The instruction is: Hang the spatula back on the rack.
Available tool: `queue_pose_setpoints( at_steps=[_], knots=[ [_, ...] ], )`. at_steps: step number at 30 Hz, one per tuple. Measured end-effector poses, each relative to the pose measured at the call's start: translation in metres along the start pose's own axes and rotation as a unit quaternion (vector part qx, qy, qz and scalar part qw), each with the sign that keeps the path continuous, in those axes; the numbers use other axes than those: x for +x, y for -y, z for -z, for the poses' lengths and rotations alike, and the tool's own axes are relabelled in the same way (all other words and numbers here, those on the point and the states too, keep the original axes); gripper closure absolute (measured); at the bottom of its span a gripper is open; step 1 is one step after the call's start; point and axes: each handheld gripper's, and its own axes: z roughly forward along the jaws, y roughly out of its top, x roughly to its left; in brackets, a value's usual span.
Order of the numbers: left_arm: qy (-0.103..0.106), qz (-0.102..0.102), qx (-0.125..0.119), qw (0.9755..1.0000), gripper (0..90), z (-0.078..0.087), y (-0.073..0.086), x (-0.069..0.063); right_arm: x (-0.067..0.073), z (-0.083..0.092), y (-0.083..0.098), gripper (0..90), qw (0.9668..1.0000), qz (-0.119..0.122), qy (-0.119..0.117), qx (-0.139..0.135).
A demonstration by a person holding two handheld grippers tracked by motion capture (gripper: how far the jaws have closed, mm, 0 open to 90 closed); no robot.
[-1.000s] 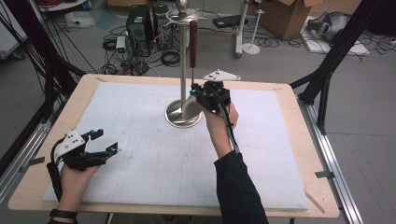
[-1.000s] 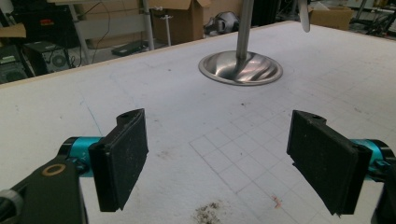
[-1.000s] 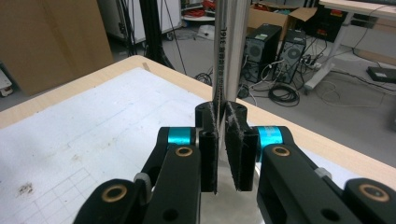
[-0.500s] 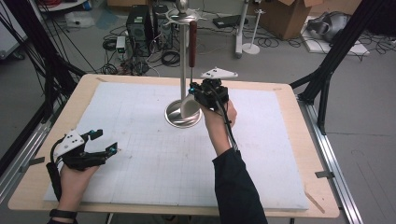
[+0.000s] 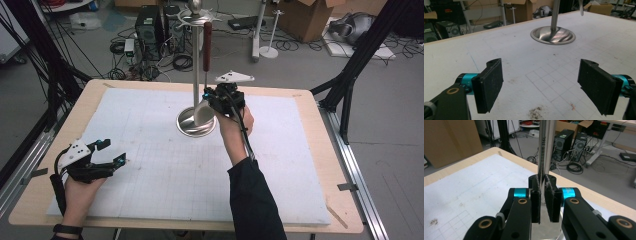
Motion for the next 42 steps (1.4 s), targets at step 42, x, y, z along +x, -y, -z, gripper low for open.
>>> queue_pose_setpoints(
  at_steps=[42],
  knots=[
    [0.002,0.003,-0.001,1.0000,20.7,0.0002,0.0007,0.0002,-0.0006,-0.0057,-0.0040,83.6,0.9999,0.011,0.003,0.002]
  ],
)
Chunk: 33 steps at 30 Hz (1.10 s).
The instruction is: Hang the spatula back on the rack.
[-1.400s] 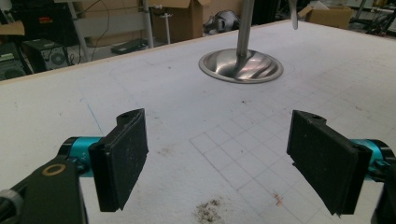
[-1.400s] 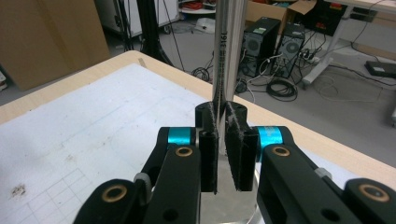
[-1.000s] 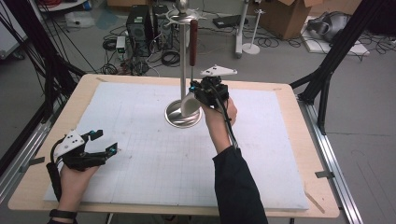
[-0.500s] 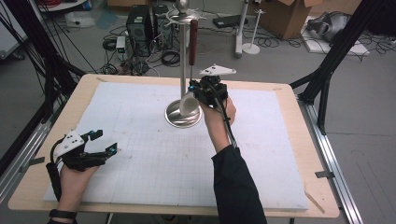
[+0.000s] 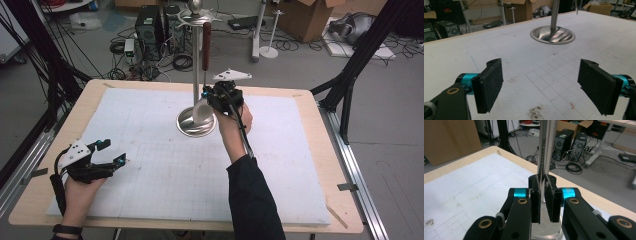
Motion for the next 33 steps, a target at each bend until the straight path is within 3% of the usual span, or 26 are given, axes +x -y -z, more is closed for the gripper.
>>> queue_pose_setpoints(
  at_steps=[22,33],
  knots=[
    [0.000,-0.001,0.000,1.0000,20.7,0.0006,-0.0003,-0.0001,0.0011,-0.0022,0.0007,81.9,1.0000,0.006,-0.004,0.001],
    [-0.002,-0.004,0.002,1.0000,20.7,0.0015,-0.0003,0.0010,0.0007,-0.0010,0.0030,72.6,1.0000,0.007,0.000,0.001]
  ],
)
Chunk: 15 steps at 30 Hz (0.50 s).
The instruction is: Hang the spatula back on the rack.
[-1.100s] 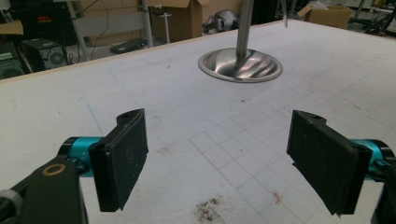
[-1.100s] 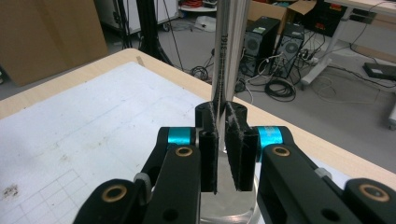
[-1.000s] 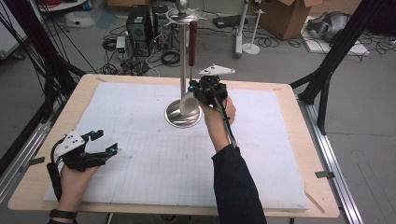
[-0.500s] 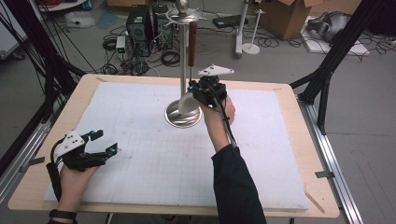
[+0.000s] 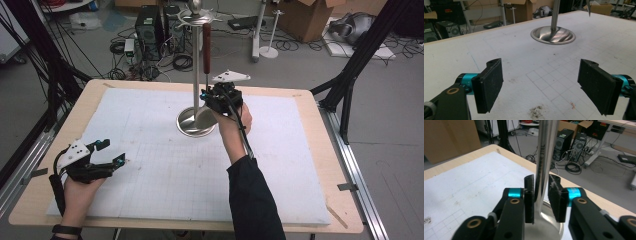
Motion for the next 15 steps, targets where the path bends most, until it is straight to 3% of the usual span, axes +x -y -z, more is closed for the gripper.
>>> queue_pose_setpoints(
  at_steps=[7,15],
  knots=[
    [0.001,0.001,0.001,1.0000,20.7,-0.002,0.000,-0.001,-0.003,0.010,0.004,49.5,0.9999,-0.011,-0.004,-0.010],
    [0.000,-0.001,-0.004,1.0000,19.9,-0.004,-0.005,-0.002,-0.003,0.028,0.015,40.0,0.9997,-0.004,-0.015,-0.020]
  ],
)
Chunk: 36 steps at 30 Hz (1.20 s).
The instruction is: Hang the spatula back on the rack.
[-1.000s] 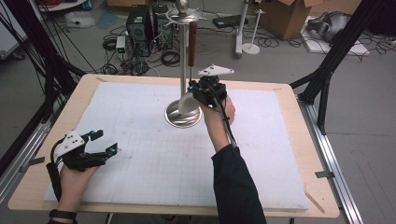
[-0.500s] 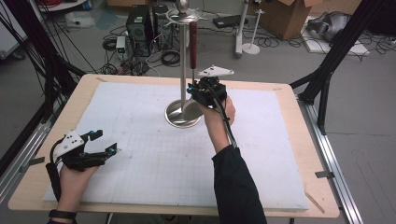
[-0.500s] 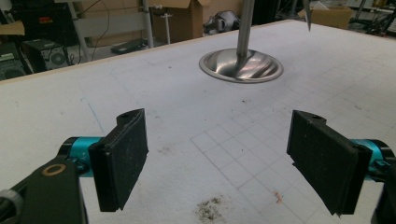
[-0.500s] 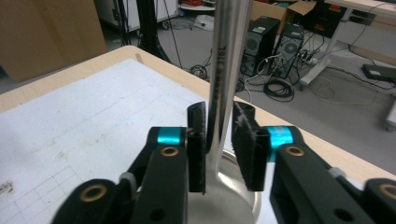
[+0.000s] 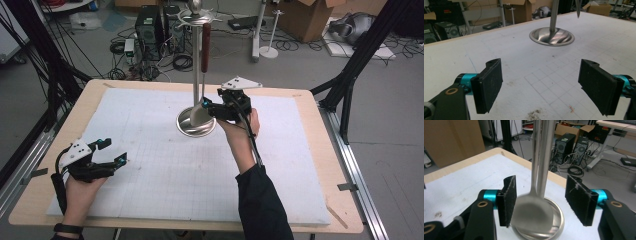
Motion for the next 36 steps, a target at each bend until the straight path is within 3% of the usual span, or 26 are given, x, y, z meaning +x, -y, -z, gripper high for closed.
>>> queue_pose_setpoints(
  at_steps=[6,13,18,23,36],
  knots=[
    [-0.009,0.001,-0.008,0.9999,16.5,-0.003,-0.008,0.000,-0.005,0.020,0.015,35.9,0.9999,0.007,-0.006,-0.008],
    [0.001,0.002,-0.010,0.9999,16.0,-0.009,-0.013,0.000,-0.012,0.048,0.038,31.2,0.9995,0.013,-0.009,-0.027],
    [0.006,0.004,-0.009,0.9999,15.8,-0.012,-0.014,0.000,-0.013,0.068,0.060,29.4,0.9990,0.024,-0.013,-0.035],
    [0.009,0.000,-0.008,0.9999,15.8,-0.016,-0.014,-0.002,-0.017,0.085,0.088,28.9,0.9988,0.032,-0.002,-0.038],
    [0.005,-0.004,-0.010,0.9999,15.9,-0.017,-0.010,-0.002,-0.034,0.118,0.159,26.8,0.9987,-0.021,0.025,-0.039]
  ],
)
